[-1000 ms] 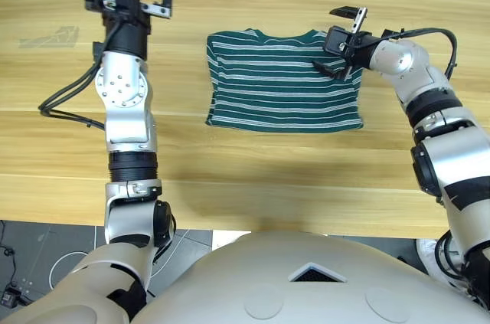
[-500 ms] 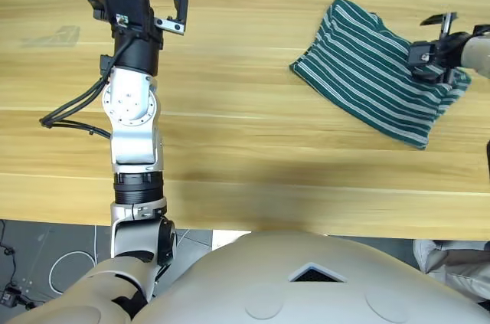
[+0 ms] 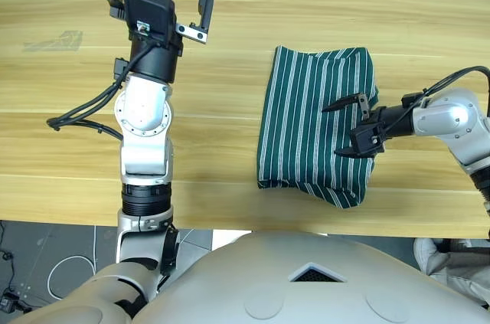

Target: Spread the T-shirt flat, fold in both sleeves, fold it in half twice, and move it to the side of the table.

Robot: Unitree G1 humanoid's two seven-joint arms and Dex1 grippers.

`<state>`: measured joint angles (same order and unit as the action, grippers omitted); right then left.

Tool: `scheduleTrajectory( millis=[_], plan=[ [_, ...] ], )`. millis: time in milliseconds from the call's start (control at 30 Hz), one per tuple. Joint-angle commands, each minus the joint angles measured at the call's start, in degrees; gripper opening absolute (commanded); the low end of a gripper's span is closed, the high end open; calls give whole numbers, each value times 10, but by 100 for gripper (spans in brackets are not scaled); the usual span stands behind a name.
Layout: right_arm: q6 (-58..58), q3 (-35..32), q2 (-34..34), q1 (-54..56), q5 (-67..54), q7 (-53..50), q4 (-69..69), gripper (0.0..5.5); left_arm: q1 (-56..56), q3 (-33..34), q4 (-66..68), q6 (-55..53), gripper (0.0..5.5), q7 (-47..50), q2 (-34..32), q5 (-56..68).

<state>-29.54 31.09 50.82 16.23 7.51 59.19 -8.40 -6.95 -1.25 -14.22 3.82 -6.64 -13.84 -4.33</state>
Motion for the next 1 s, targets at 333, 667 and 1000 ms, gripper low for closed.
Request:
scheduleTrajectory(
  millis=[333, 667, 1000],
  plan=[
    [66, -61, -18, -73, -108, 11, 59, 535, 76, 5, -14, 5, 469, -33, -32, -15],
    [59, -238, -10, -212, -213, -38, 212, 535, 215, -12, -66, 134, 469, -276, -263, -22],
    [-63, -217, 48, -366, -33, -27, 198, 535, 243, -96, 25, 388, 469, -251, -391, -332]
  ],
)
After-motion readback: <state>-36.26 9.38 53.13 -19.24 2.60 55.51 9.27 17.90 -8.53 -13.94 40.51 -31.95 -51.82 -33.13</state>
